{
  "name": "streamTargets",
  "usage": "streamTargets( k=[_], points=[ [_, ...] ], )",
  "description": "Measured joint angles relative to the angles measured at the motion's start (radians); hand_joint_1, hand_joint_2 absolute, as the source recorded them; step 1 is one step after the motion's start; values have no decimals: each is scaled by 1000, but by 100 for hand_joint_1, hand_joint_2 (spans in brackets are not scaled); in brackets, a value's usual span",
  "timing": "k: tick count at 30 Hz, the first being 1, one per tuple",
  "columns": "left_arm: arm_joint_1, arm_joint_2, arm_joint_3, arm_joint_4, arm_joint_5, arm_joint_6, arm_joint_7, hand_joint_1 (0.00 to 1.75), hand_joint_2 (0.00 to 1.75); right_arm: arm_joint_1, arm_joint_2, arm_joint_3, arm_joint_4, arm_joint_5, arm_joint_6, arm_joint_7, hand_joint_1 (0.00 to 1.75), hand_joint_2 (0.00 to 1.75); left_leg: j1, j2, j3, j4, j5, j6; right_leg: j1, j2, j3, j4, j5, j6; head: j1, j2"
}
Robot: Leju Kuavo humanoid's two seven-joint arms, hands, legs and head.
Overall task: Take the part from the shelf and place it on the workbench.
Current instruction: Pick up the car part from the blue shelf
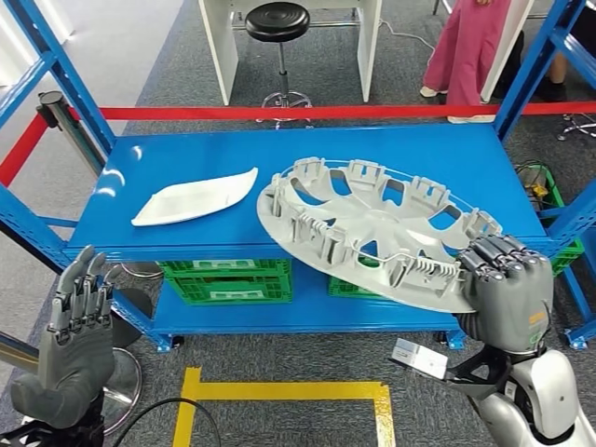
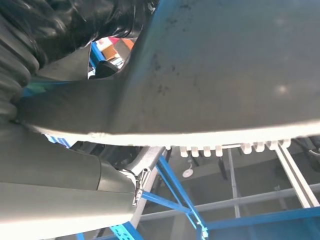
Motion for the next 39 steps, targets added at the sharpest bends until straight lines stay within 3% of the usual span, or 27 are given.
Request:
streamTargets(
  k=[2,3,4,7,9,12,14,16,17,18,19,21,23,26,27,29,31,33,34,35,37,39],
  points=[
    [0,0,0,0,1,1,0,0,0,1,0,0,0,0,1,0,175,175,4,0,-28,98,-46,-4,2,-1,-12,0,8,-2,0,0],
    [0,0,0,0,1,1,0,0,0,1,0,0,0,0,2,0,175,175,4,0,-21,103,-43,-2,3,-1,-17,0,12,-1,0,0],
    [0,0,0,0,2,1,0,0,0,1,0,1,0,0,2,0,175,175,3,0,7,64,-22,3,5,-1,-21,0,16,0,-1,0],
    [-1,0,0,0,3,1,0,0,0,0,0,1,0,0,2,0,175,175,-4,0,119,-126,41,28,8,-2,-29,0,27,7,0,0],
    [-3,0,0,0,4,1,1,0,0,-1,0,0,-1,-2,3,0,175,175,-10,0,140,-172,43,36,6,-3,-34,-1,34,18,1,0],
    [-2,0,0,-1,4,1,1,0,0,-1,0,0,-1,-3,4,0,175,175,-9,2,137,-190,63,44,3,-4,-41,-1,35,35,1,0],
    [-3,0,0,-2,4,-1,2,0,0,0,-1,0,-2,-3,4,0,175,175,-3,5,133,-205,80,52,4,-2,-68,53,-11,41,3,0],
    [-2,0,1,-2,4,-1,2,0,0,1,-1,0,-2,-3,4,-1,175,175,-4,7,120,-205,90,57,4,-1,-112,168,-82,46,5,0],
    [-1,0,1,-2,4,-1,3,0,0,3,-1,0,-1,-3,4,0,175,175,-4,8,113,-204,94,56,4,-1,-130,219,-104,48,6,0],
    [-1,0,1,-2,4,-1,3,0,0,4,-1,0,-1,-4,5,0,175,175,-5,8,106,-203,98,56,4,-2,-131,239,-107,50,5,0],
    [-1,0,1,-2,4,-1,3,0,0,6,-1,0,-1,-4,5,0,175,175,-4,8,100,-201,102,54,3,-2,-117,226,-96,52,6,0],
    [0,0,1,-2,4,-1,3,0,0,7,-1,0,-1,-5,6,0,175,175,-3,8,89,-191,105,49,2,-2,-38,104,-49,53,6,0],
    [-1,0,1,-2,4,-1,3,0,0,7,-1,0,-2,-6,6,0,175,175,-6,7,77,-176,107,40,3,0,22,2,-25,46,5,0],
    [0,0,1,-2,4,-1,5,0,0,10,-1,0,-3,-6,7,-1,175,175,-8,6,68,-172,117,24,7,1,25,-12,-17,26,4,0],
    [0,0,0,-2,5,-1,5,0,0,11,-1,0,-3,-6,7,-1,175,175,-7,6,66,-169,115,20,5,0,23,-12,-12,19,5,0],
    [0,1,0,-2,5,-1,5,0,0,11,-1,0,-4,-6,7,-1,175,175,-5,5,51,-131,79,10,1,-2,18,-15,-3,5,1,0],
    [0,1,0,-2,5,-1,5,0,0,10,-1,0,-4,-7,8,-1,175,175,0,5,9,-13,1,-2,1,-3,6,-14,5,0,-3,0],
    [0,1,0,-2,6,-1,7,0,0,11,-1,-1,-4,-8,10,-1,175,175,4,5,-22,92,-49,-7,3,-4,-8,-14,15,-1,-3,0],
    [0,1,0,-2,7,-1,8,0,0,12,-1,-1,-4,-10,11,-1,175,175,4,5,-12,92,-44,-6,4,-4,-14,-13,19,0,-3,0],
    [0,1,0,-2,7,0,9,0,0,13,-1,-1,-4,-12,13,-1,175,175,4,5,15,54,-23,-1,5,-3,-19,-13,23,1,-3,0],
    [-1,1,0,-2,7,1,9,0,0,13,-1,-1,-4,-16,17,-1,175,175,-1,4,97,-79,26,15,7,-3,-26,-13,31,5,-3,0],
    [-3,2,0,-3,7,1,10,0,0,13,-1,-1,-4,-19,18,-1,175,175,-7,4,145,-171,44,28,8,-3,-33,-13,39,14,-2,0]
  ],
)
